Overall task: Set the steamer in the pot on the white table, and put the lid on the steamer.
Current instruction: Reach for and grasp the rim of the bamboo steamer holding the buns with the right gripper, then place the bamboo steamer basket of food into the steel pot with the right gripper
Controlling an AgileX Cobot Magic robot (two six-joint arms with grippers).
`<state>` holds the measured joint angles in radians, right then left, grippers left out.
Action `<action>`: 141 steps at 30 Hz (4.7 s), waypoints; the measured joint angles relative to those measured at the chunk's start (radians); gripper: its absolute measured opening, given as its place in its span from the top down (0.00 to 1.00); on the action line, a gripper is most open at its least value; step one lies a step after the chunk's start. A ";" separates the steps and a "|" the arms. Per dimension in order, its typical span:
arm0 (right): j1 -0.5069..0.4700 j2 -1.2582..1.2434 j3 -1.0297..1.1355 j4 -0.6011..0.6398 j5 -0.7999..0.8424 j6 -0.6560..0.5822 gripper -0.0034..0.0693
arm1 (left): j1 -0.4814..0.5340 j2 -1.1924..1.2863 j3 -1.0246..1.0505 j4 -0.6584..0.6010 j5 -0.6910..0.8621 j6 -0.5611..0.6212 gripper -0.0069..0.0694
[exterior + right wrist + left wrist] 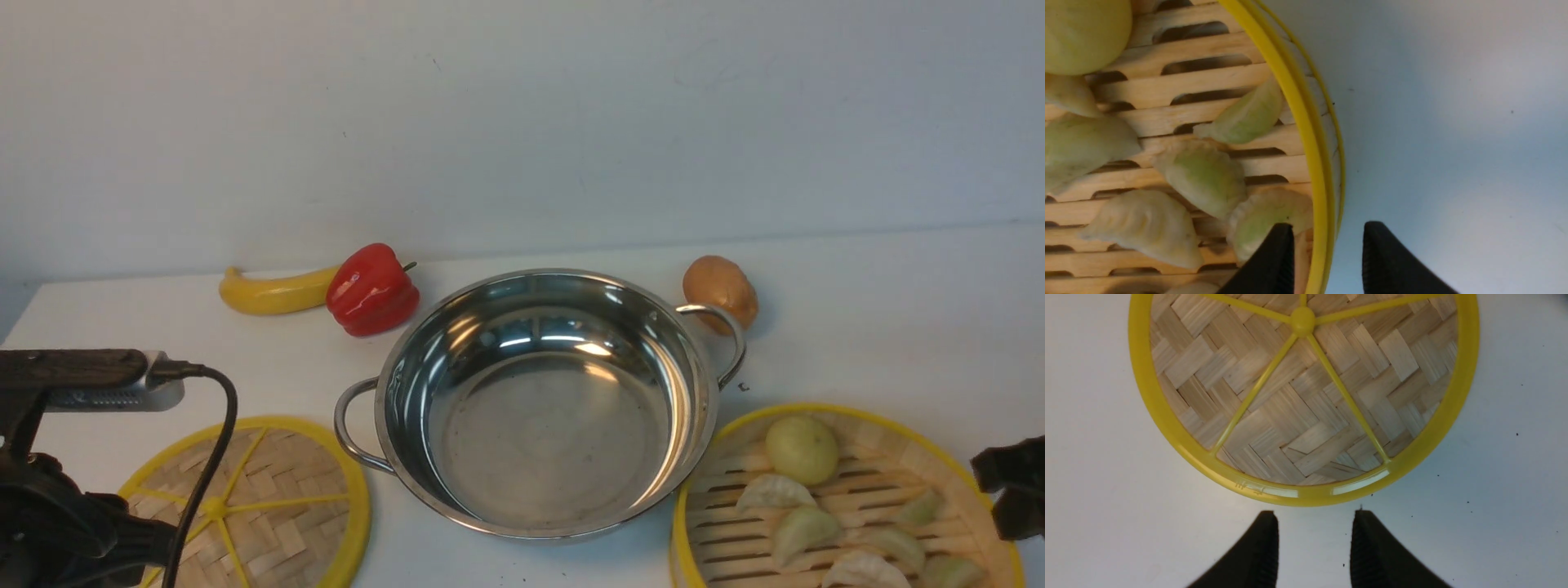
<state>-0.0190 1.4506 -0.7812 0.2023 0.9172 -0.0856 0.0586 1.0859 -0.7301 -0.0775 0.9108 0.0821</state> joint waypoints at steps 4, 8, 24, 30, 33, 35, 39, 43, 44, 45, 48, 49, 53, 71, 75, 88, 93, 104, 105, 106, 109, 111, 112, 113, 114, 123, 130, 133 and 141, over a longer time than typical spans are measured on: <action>0.000 0.047 0.000 0.023 -0.031 -0.027 0.61 | 0.000 0.000 0.000 0.000 0.000 0.000 0.59; 0.000 0.064 0.000 0.032 -0.050 -0.037 0.61 | 0.000 0.000 0.000 0.000 0.000 0.000 0.59; 0.000 0.128 -0.004 0.032 -0.078 -0.040 0.68 | 0.000 0.000 0.000 0.000 -0.003 0.000 0.59; 0.000 0.128 -0.004 0.032 -0.077 -0.040 0.77 | 0.000 0.000 0.000 0.000 -0.003 0.000 0.59; 0.000 0.128 -0.004 0.033 -0.076 -0.040 0.78 | 0.000 0.000 0.000 0.000 -0.003 0.000 0.59; 0.000 0.128 -0.004 0.029 -0.075 -0.040 0.78 | 0.000 0.000 0.000 0.000 -0.003 0.000 0.59; 0.000 0.128 -0.004 0.004 -0.071 -0.023 0.78 | 0.000 0.000 0.000 0.000 -0.003 0.000 0.59; 0.000 0.128 -0.004 -0.030 -0.063 -0.006 0.78 | 0.000 0.000 0.000 0.000 -0.003 0.000 0.59; 0.000 0.128 -0.004 -0.041 -0.059 0.002 0.78 | 0.000 0.000 -0.001 0.000 -0.003 0.000 0.59; 0.000 0.128 -0.004 -0.049 -0.056 0.010 0.78 | 0.000 0.000 -0.001 0.000 -0.003 0.000 0.59; 0.000 0.128 -0.005 -0.114 -0.045 0.061 0.78 | 0.000 0.000 -0.001 0.000 -0.004 0.000 0.59; 0.000 0.128 -0.005 -0.142 -0.041 0.080 0.78 | 0.000 0.000 -0.001 0.000 -0.004 0.000 0.59; 0.000 0.128 -0.005 -0.187 -0.035 0.112 0.78 | 0.000 0.000 -0.001 0.000 -0.004 0.000 0.59; 0.000 0.128 -0.005 -0.193 -0.046 0.117 0.73 | 0.000 0.000 -0.001 0.000 -0.004 0.000 0.59; 0.000 0.128 -0.005 -0.193 -0.046 0.116 0.73 | 0.000 0.000 -0.001 0.000 -0.004 0.000 0.59; 0.000 0.130 -0.013 -0.184 -0.019 0.079 0.87 | 0.000 0.000 -0.001 0.000 -0.004 0.000 0.59; 0.000 0.134 -0.090 -0.202 0.109 0.076 0.87 | 0.000 0.000 -0.001 0.000 -0.004 0.000 0.59; 0.000 0.135 -0.366 -0.296 0.310 0.066 0.85 | 0.000 0.000 -0.001 0.000 -0.004 0.000 0.59; 0.000 0.135 -0.382 -0.296 0.310 0.066 0.85 | 0.000 0.000 -0.001 0.000 -0.004 0.000 0.59; 0.000 0.135 -0.410 -0.296 0.310 0.063 0.85 | 0.000 0.000 -0.001 0.000 -0.004 0.000 0.59; 0.000 0.135 -0.438 -0.296 0.310 0.053 0.85 | 0.000 0.000 -0.002 0.000 -0.004 0.000 0.59; 0.000 0.135 -0.444 -0.296 0.311 0.046 0.85 | 0.000 0.000 -0.002 0.000 -0.004 0.000 0.59; 0.000 0.135 -0.445 -0.296 0.313 0.044 0.85 | 0.000 0.000 -0.002 0.000 -0.004 0.000 0.59; 0.000 0.135 -0.445 -0.296 0.314 0.043 0.85 | 0.000 0.000 -0.002 0.000 -0.004 0.000 0.59; 0.000 0.135 -0.445 -0.293 0.317 0.041 0.85 | 0.000 0.000 -0.002 0.000 -0.004 0.000 0.59; 0.000 0.135 -0.458 -0.221 0.324 0.009 0.85 | 0.000 0.000 -0.002 0.000 -0.004 0.000 0.59; 0.000 0.135 -0.550 -0.127 0.327 -0.017 0.85 | 0.000 0.000 -0.002 0.000 -0.004 0.000 0.59; 0.011 0.136 -0.589 -0.079 0.324 -0.018 0.85 | 0.000 0.000 -0.002 -0.004 -0.004 0.000 0.59; 0.145 0.212 -0.666 -0.069 0.340 -0.007 0.85 | 0.000 0.000 -0.002 -0.019 -0.004 0.000 0.59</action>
<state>0.1257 1.6629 -1.4476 0.1330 1.2575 -0.0927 0.0586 1.0859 -0.7318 -0.0961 0.9069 0.0821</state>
